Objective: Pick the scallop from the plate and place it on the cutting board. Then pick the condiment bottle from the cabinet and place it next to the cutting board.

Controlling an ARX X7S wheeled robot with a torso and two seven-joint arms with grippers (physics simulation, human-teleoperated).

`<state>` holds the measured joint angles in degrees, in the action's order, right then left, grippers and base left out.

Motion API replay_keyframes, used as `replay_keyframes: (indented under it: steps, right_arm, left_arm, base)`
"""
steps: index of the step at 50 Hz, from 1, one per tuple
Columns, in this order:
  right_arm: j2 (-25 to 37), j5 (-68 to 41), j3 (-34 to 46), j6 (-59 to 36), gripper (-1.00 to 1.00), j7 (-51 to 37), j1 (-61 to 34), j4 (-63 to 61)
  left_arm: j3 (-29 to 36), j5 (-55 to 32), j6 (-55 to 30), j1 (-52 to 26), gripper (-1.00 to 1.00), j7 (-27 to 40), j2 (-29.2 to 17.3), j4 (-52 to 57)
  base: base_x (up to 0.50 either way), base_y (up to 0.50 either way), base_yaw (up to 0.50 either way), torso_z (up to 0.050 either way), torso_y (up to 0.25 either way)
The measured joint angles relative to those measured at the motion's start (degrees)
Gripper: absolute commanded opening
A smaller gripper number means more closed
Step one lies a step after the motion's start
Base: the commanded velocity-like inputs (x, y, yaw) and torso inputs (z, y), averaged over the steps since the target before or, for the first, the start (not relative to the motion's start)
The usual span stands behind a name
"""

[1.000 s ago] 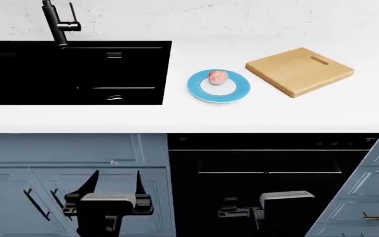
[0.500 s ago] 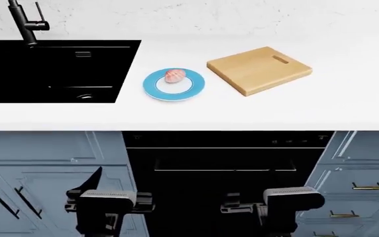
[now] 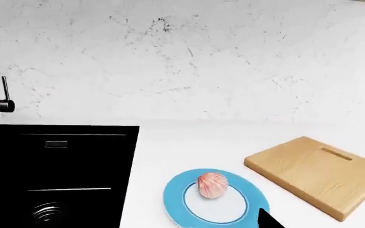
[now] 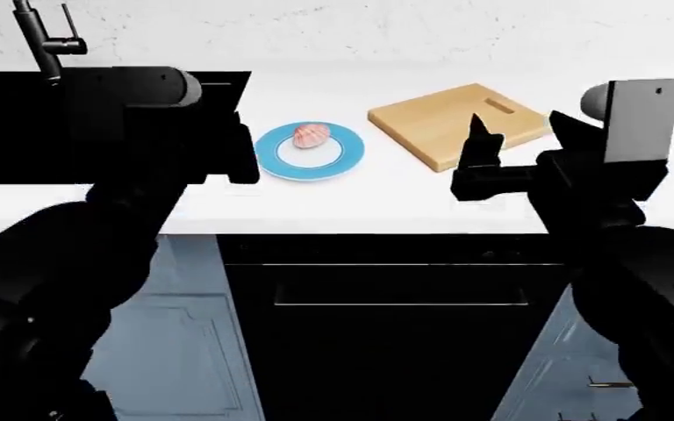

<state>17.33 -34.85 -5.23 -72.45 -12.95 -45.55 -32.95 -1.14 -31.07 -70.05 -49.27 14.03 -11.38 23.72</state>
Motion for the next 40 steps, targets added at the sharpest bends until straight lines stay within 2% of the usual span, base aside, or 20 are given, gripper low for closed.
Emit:
replay_keyframes:
  steps: [6, 13, 24, 34, 40]
  right_arm:
    - [2.82, -7.85, -0.20, -7.58, 1.00, -3.27, -9.98, 2.39]
    - [4.94, -13.98, 0.08, -11.98, 1.00, -6.05, -16.56, 4.55]
    - [6.82, -19.17, 0.76, -13.87, 1.00, -8.67, -20.48, 6.55]
    - [7.90, -21.24, 2.46, -14.19, 1.00, -9.53, -23.36, 8.81]
    - [8.04, -22.72, 2.63, -14.61, 1.00, -10.48, -24.11, 9.68]
  left_arm:
    - [0.27, -2.74, -7.64, -10.58, 1.00, -0.13, -0.73, -3.39]
    - [0.25, -4.93, -12.56, -17.90, 1.00, -0.15, -1.28, -6.56]
    - [0.53, -7.83, -16.42, -23.29, 1.00, -0.13, -2.16, -9.70]
    - [2.20, -14.08, -18.33, -28.45, 1.00, 0.56, -4.57, -16.35]
    - [3.35, -17.15, -18.56, -30.59, 1.00, 1.62, -6.08, -18.64]
  base:
    - [0.43, 0.00, 0.00, 0.000, 0.000]
    - [0.50, 0.00, 0.00, 0.000, 0.000]
    - [0.50, 0.00, 0.00, 0.000, 0.000]
    - [0.50, -0.01, 0.00, 0.000, 0.000]
    - [0.50, -0.28, 0.00, 0.000, 0.003]
